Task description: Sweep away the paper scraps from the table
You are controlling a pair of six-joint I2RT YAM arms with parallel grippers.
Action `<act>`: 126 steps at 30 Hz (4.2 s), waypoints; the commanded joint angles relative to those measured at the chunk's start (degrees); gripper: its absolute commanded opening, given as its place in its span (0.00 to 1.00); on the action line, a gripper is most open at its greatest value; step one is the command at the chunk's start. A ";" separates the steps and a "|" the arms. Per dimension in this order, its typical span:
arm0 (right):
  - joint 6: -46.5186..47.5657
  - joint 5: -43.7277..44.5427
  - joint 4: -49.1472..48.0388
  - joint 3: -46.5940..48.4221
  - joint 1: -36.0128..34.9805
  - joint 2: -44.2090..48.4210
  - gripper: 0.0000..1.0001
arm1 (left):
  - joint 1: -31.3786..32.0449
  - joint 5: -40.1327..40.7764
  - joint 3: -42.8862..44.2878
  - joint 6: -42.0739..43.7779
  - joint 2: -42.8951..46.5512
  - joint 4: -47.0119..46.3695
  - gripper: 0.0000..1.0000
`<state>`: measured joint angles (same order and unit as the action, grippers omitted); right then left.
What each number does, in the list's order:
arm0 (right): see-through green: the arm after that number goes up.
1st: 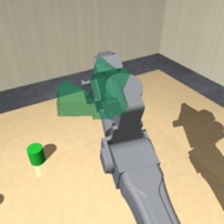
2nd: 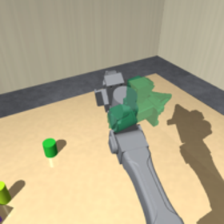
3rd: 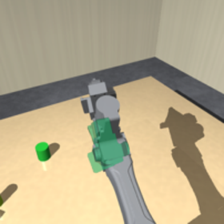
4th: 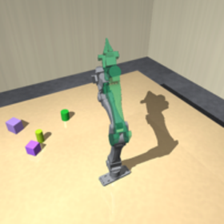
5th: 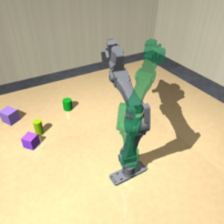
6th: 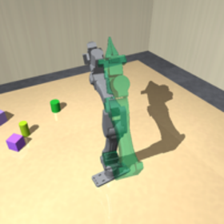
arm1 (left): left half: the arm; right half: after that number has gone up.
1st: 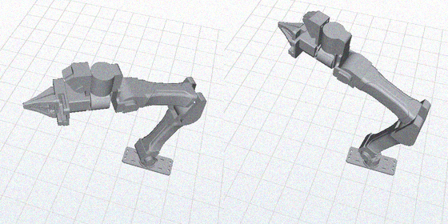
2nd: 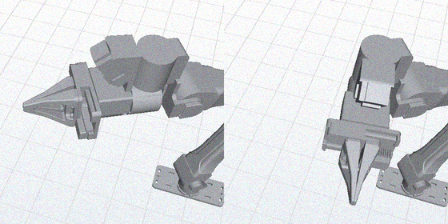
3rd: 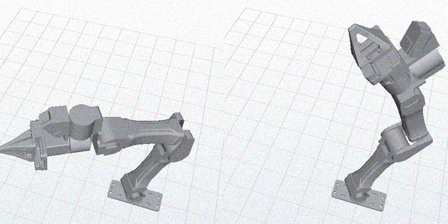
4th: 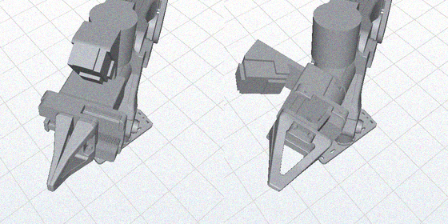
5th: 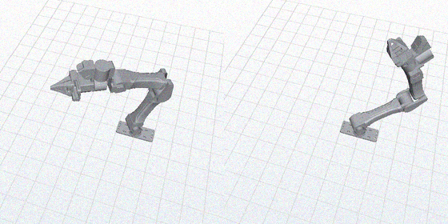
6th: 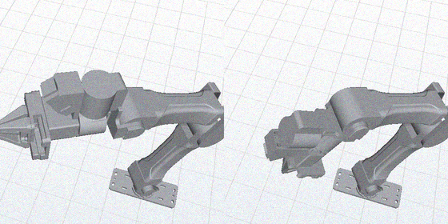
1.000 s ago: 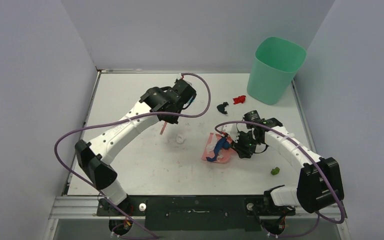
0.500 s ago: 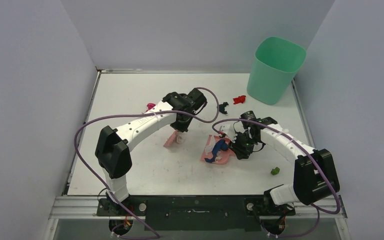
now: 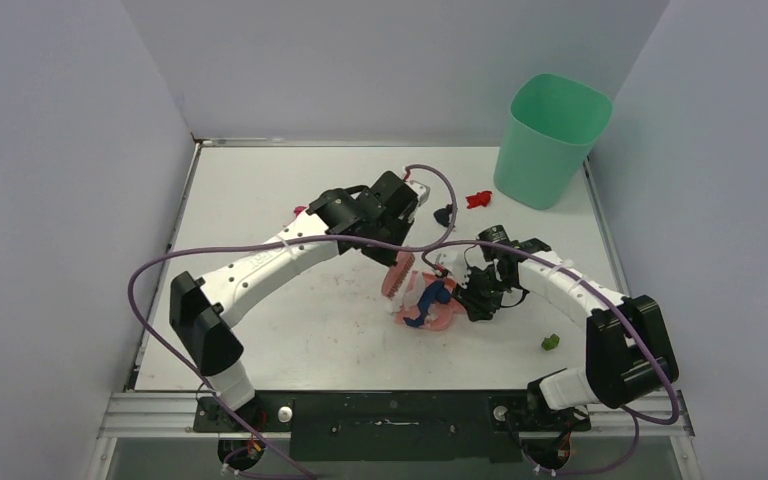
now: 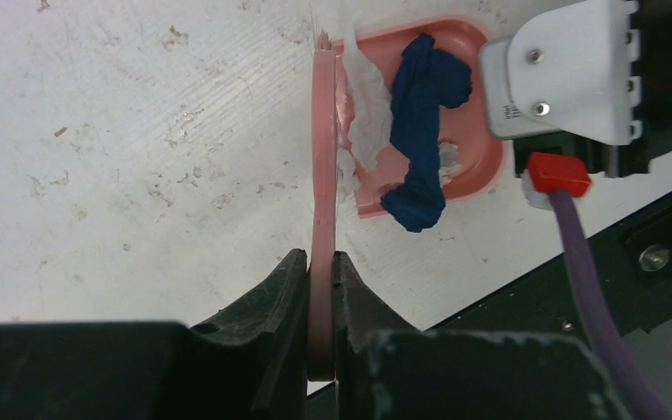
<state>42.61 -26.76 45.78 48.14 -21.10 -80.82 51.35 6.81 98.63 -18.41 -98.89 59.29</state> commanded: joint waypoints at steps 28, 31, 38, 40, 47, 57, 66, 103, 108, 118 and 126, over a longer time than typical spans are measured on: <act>-3.97 2.19 0.27 -0.44 -5.67 1.24 0.19 | -0.31 -4.84 -8.66 -5.64 0.97 -3.98 0.00; -4.46 1.80 -0.38 -0.61 -5.77 0.72 0.19 | -0.33 -8.20 -6.57 -7.07 1.10 -6.91 0.00; -4.64 -0.09 -0.66 0.11 -5.73 0.90 0.19 | -0.25 -7.35 5.78 -6.31 -1.32 -3.08 0.00; -4.52 -0.49 -0.45 -0.04 -5.72 1.84 0.19 | -0.20 -4.39 7.40 -6.15 -1.43 -1.40 0.00; -3.40 -0.91 -1.52 -2.29 -5.54 6.20 0.19 | -0.20 1.51 8.71 -5.02 0.71 2.03 0.00; -2.97 -3.18 -2.56 -1.97 -4.05 7.73 0.18 | -0.64 12.34 4.47 -2.50 11.36 4.33 0.00; -2.60 -4.71 1.27 3.73 -2.21 8.51 0.18 | -5.40 12.99 -24.54 -0.26 28.45 -9.82 0.00; -17.81 2.65 -0.63 43.22 10.69 -1.45 0.19 | -13.73 8.22 -59.70 1.72 62.76 -34.35 0.00; -19.75 0.43 -2.25 48.63 17.21 -4.76 0.19 | -13.67 6.57 -59.56 1.72 62.51 -34.19 0.00; -22.93 -3.17 -3.53 60.88 31.43 -15.34 0.06 | -13.62 7.08 -59.44 1.72 63.75 -33.54 0.00; -16.29 9.34 0.80 73.78 35.08 -23.02 0.05 | -13.62 6.45 -59.45 1.85 63.35 -33.62 0.00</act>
<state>22.31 -24.93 45.69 114.65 13.87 -103.02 38.02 14.11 38.59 -17.30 -35.68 29.28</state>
